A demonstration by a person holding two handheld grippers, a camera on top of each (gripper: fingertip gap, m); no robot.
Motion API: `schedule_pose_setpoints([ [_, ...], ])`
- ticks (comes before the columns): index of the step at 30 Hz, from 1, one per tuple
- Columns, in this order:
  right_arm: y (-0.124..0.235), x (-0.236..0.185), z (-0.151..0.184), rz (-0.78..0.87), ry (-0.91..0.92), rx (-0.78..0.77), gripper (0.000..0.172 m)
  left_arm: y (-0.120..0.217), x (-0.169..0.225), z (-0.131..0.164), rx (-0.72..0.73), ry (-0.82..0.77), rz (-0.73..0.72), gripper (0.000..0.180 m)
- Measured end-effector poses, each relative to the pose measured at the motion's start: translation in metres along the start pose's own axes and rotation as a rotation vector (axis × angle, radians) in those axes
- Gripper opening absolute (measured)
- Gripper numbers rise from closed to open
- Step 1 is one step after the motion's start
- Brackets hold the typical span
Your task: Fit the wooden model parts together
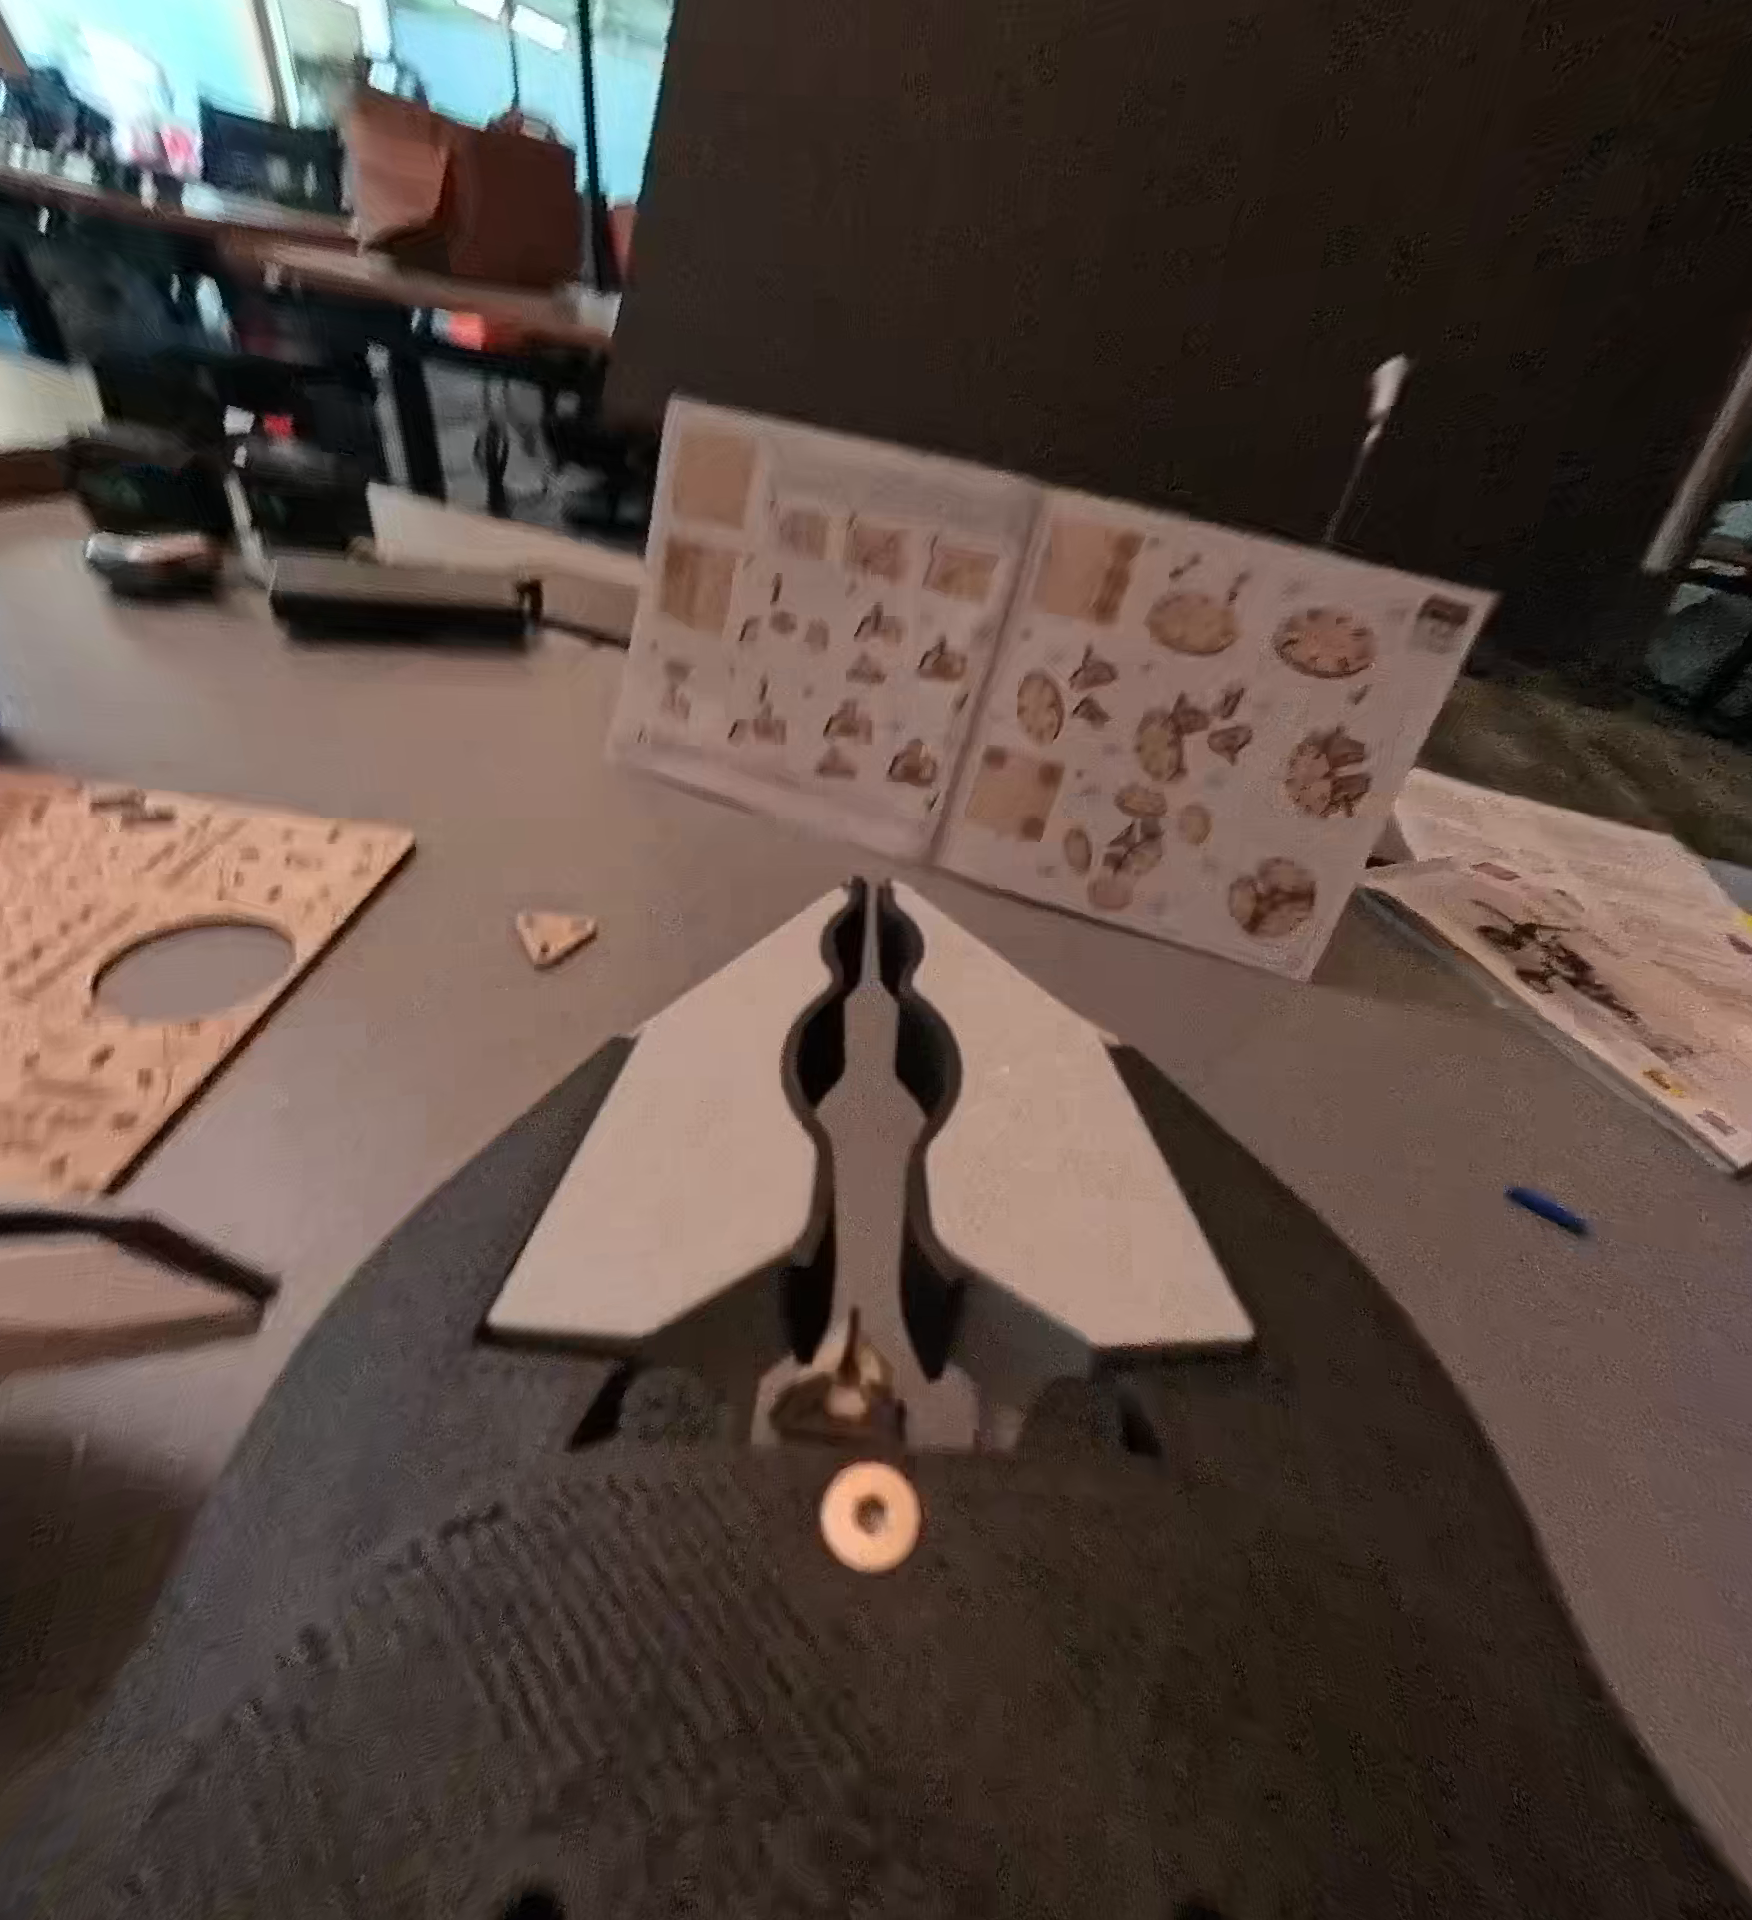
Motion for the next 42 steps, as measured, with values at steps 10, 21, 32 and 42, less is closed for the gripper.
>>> schedule_pose_setpoints([
  [10,0.045,-0.016,0.103,-0.448,0.047,-0.398,0.024,0.000,0.000,0.000,-0.001,0.002,0.003,0.000],
  [21,0.040,-0.033,0.111,-0.525,0.091,-0.454,0.001,0.000,0.000,0.000,-0.001,0.003,0.005,0.001],
  [32,0.056,-0.040,0.074,-0.659,-0.242,-0.407,0.001,0.000,0.000,0.000,-0.001,0.007,0.010,0.001],
  [42,0.063,-0.047,0.065,-0.757,-0.344,-0.388,0.000,0.000,0.000,0.001,-0.003,0.009,0.012,0.001],
])
Point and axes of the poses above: each gripper's, where its closed fingertips meet, y back along the fingers, z out of its underside, x = y × z across the jaws, the point moved 3 cm from there along y, back along the fingers, and after that the axes turned 11 degrees about -x, right-handed, at the moved point
